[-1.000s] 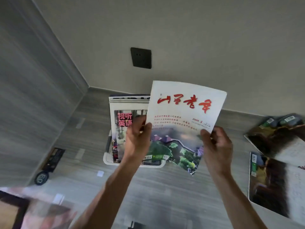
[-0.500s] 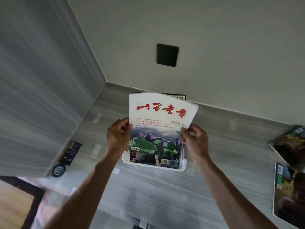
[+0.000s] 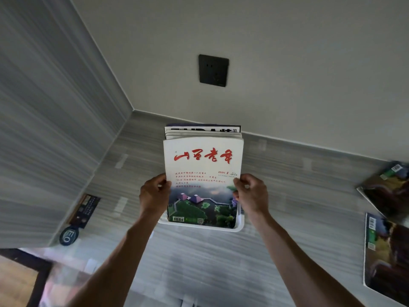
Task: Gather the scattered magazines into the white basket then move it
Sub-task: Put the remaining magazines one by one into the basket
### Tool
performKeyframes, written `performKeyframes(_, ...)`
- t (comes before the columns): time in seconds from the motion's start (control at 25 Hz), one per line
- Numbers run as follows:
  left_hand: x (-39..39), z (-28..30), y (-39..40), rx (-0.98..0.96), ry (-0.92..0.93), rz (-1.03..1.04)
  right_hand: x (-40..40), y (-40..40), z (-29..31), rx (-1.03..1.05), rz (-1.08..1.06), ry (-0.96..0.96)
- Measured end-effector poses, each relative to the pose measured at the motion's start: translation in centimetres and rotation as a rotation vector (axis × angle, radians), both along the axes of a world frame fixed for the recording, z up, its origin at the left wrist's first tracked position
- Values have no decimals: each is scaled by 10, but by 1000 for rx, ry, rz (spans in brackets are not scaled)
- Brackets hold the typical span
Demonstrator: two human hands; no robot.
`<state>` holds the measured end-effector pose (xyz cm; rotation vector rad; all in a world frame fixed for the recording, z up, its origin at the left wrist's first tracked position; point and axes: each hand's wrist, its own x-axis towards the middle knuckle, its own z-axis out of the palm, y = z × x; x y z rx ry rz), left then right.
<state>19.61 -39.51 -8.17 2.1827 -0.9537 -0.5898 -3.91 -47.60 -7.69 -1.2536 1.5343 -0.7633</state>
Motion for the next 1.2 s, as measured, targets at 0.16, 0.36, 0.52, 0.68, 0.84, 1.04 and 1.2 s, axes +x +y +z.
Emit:
performKeyframes(0.16, -8, -3, -8, 10, -78, 75, 0, -6, -6, 11, -6, 4)
performKeyframes(0.36, -65, 2, 11, -238, -177, 185, -57, 17, -23, -14, -116, 41)
performKeyframes(0.52, -212, -2, 11, -314, -110, -281, -183, 53, -59, -47, -374, 320)
performKeyframes(0.68, -308, -3, 0, -255, 51, -493, -300, 80, -81, 150, -410, 812)
performKeyframes(0.84, -351, -1, -8, -254, 1, -614, -345, 97, -88, 193, -205, 993)
performKeyframes(1.04, -375, -7, -11, -252, -43, -678, -357, 84, -72, 130, -171, 1003)
performKeyframes(1.2, -376, -18, -15, -239, -45, -651, -341, 108, -68, -36, -106, 835)
